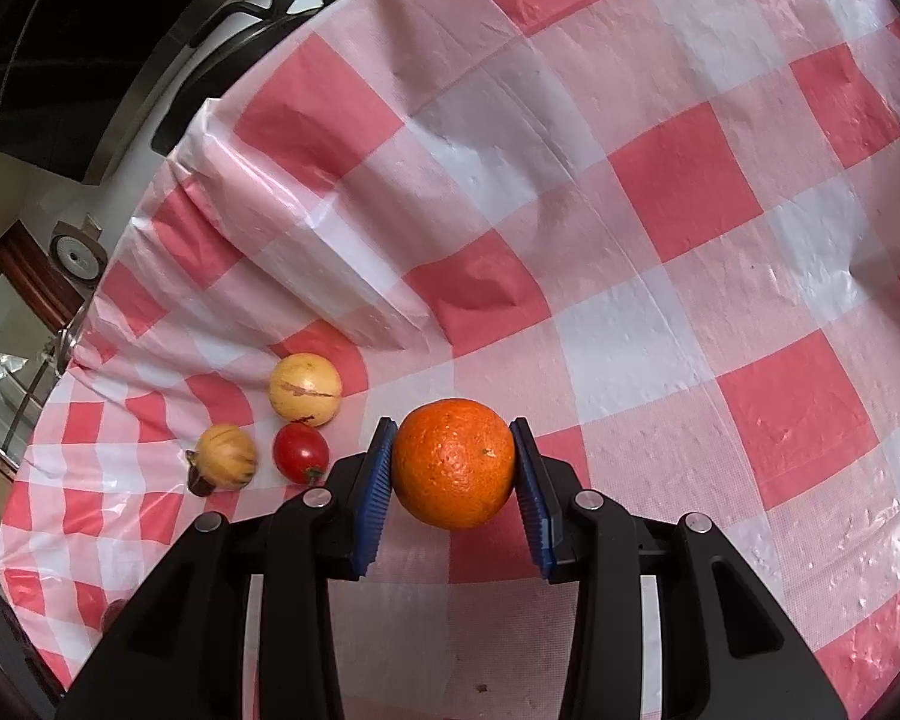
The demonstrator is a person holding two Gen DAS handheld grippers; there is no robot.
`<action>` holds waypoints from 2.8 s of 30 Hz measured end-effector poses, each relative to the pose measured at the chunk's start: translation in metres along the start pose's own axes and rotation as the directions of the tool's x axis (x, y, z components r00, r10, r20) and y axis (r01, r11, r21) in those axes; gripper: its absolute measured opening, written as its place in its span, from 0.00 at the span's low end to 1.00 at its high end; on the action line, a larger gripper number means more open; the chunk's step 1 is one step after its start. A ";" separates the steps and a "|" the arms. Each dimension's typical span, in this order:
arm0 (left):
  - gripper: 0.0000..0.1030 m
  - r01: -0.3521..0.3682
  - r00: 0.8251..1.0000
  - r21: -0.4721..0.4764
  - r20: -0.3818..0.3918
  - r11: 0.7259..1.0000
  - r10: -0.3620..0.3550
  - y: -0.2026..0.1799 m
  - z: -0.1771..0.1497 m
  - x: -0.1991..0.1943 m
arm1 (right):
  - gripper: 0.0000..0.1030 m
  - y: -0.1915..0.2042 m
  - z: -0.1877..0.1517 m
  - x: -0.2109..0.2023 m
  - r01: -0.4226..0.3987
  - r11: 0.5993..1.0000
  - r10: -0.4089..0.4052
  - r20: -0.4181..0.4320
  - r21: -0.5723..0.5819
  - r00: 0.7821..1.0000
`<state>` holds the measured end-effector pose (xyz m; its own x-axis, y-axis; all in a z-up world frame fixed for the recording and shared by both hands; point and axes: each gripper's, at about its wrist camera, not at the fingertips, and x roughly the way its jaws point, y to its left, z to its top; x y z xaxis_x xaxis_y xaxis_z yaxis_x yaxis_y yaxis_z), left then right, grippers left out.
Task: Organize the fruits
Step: 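Carry the orange and red apple over the white box and open both grippers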
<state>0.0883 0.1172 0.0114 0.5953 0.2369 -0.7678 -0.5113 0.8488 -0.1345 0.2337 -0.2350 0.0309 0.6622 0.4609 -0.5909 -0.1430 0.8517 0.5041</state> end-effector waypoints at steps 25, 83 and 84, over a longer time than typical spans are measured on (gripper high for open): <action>0.60 0.142 0.990 -0.170 0.023 0.975 -0.140 0.074 -0.047 -0.067 | 0.38 0.072 -0.138 -0.129 -0.210 0.977 0.201 -0.169 -0.037 0.965; 0.60 -0.411 0.889 -0.299 -0.341 0.861 0.306 0.452 -0.315 -0.158 | 0.38 0.325 -0.635 -0.124 -0.605 0.040 -0.256 -0.594 -0.795 0.763; 0.60 -0.412 0.887 -0.298 -0.346 0.861 0.305 0.452 -0.318 -0.156 | 0.38 0.324 -0.636 -0.124 -0.606 0.041 -0.260 -0.594 -0.794 0.761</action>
<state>-0.4327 0.3138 -0.1285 0.1580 0.3053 -0.9391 -0.8700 0.4928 0.0138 -0.3622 0.1422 -0.1336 0.1039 0.2770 -0.9552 -0.9915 -0.0467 -0.1214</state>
